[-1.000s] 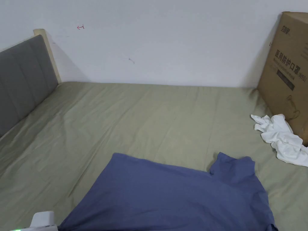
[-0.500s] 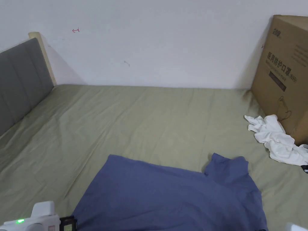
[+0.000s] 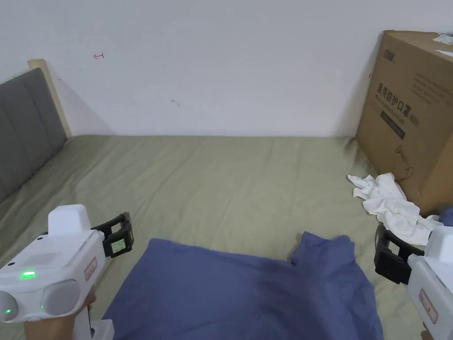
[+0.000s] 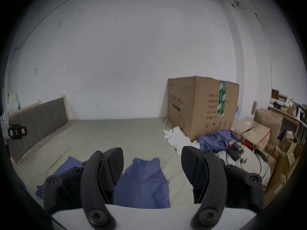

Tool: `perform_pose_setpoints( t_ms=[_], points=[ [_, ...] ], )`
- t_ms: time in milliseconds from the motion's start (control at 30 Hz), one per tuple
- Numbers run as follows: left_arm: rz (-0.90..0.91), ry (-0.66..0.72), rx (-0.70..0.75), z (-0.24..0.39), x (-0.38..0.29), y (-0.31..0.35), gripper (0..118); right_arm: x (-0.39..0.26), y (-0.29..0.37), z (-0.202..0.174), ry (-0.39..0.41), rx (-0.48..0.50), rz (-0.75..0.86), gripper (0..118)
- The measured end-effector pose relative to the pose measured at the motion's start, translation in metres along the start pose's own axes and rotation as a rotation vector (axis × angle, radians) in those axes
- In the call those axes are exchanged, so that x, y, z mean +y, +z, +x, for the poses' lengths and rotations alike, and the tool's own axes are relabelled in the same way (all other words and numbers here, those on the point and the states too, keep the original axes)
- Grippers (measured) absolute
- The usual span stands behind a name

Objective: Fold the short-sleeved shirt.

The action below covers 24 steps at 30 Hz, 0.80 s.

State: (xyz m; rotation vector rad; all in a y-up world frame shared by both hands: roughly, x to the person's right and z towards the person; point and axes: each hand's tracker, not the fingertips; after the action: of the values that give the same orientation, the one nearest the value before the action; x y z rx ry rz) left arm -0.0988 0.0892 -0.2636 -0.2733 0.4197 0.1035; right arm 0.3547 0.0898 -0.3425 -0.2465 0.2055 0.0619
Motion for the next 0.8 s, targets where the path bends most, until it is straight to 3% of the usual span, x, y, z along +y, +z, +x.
perform_pose_setpoints(
  t_ms=[67,100,133,167,233,500,800],
  points=[
    [0.033,-0.011,-0.038,0.007,-0.002,-0.006,52,0.002,0.001,-0.012,0.011,-0.007,0.008,53],
    [0.029,-0.006,-0.043,0.007,-0.005,-0.014,30,0.003,0.0,-0.013,0.011,-0.005,0.006,39],
    [0.022,-0.006,-0.06,0.011,-0.006,-0.017,11,0.004,-0.002,-0.013,0.009,0.002,0.004,15],
    [0.017,0.001,-0.087,0.015,-0.007,-0.021,11,0.001,-0.007,-0.013,0.004,0.006,0.005,15],
    [0.023,0.011,-0.104,0.02,-0.011,-0.03,2,-0.001,-0.014,-0.014,0.009,-0.008,0.01,1],
    [-0.102,-0.035,-0.192,0.039,-0.019,-0.094,0,-0.006,-0.053,-0.019,-0.008,0.004,-0.021,1],
    [-0.387,-0.115,-0.163,0.041,-0.047,-0.242,0,-0.016,-0.107,-0.021,-0.001,0.0,-0.079,1]
  ],
)
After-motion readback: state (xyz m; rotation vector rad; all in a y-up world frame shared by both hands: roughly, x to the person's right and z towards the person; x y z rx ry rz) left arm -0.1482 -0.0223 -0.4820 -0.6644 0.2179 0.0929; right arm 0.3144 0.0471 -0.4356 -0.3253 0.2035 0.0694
